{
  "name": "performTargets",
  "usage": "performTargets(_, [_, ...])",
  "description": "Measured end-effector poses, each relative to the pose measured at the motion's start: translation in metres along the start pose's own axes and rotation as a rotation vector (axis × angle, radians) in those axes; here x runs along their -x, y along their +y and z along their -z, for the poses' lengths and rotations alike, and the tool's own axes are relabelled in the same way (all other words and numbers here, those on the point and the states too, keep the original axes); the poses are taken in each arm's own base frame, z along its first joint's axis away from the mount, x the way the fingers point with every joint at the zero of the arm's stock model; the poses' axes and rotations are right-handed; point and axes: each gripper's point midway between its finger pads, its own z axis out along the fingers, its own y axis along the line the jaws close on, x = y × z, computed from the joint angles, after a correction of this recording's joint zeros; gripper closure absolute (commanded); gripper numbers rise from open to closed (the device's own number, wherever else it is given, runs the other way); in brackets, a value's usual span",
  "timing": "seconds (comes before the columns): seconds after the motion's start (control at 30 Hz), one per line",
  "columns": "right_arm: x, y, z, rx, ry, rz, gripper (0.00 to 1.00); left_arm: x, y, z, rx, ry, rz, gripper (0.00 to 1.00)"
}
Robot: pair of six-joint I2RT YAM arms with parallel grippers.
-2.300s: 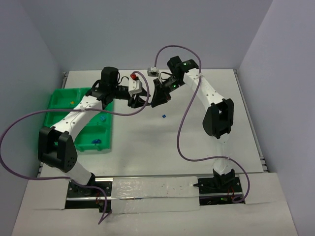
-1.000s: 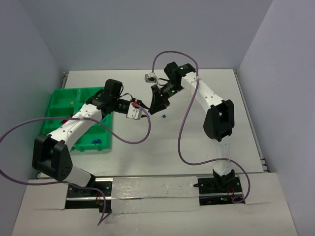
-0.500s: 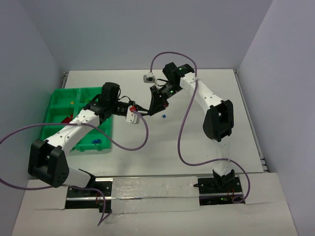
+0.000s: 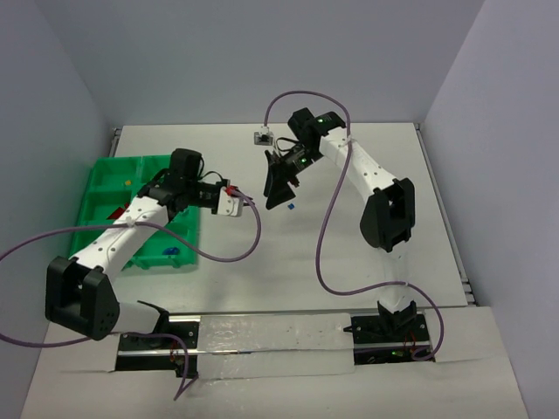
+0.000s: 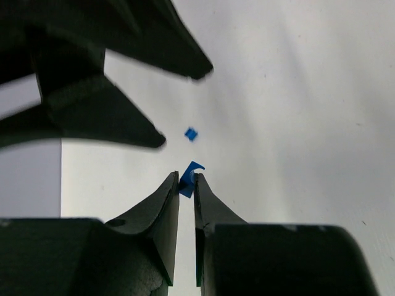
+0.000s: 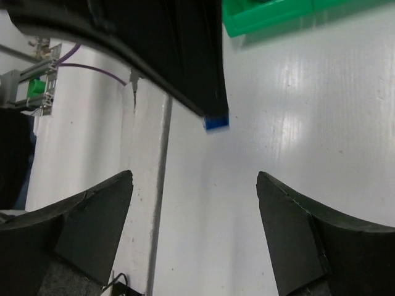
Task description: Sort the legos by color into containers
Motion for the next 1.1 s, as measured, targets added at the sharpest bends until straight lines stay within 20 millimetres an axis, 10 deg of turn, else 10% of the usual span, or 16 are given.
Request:
performTargets(0.27, [-0.028,-0.058,0.026,-0.267,0.07,-0.101,0.11,-0.045,-0.011,0.077,0.13,0.206,0.22,1.0])
performTargets(0.5, [-0.047,-0.098,0.041,-0.51,0.116,-0.166,0.11,-0.09,-0.058,0.132,0.202,0.406,0.49,0.97])
performTargets(0.93, [-0.049,-0.12,0.065,-0.631,0.087,-0.209,0.11,-0.143,-0.127,0.172,0.239,0.621,0.791,0.76])
performTargets(1.1, [-0.052,-0.126,0.078,-0.657,0.069,-0.23,0.11,-0.156,-0.136,0.179,0.242,0.663,0.841,0.54])
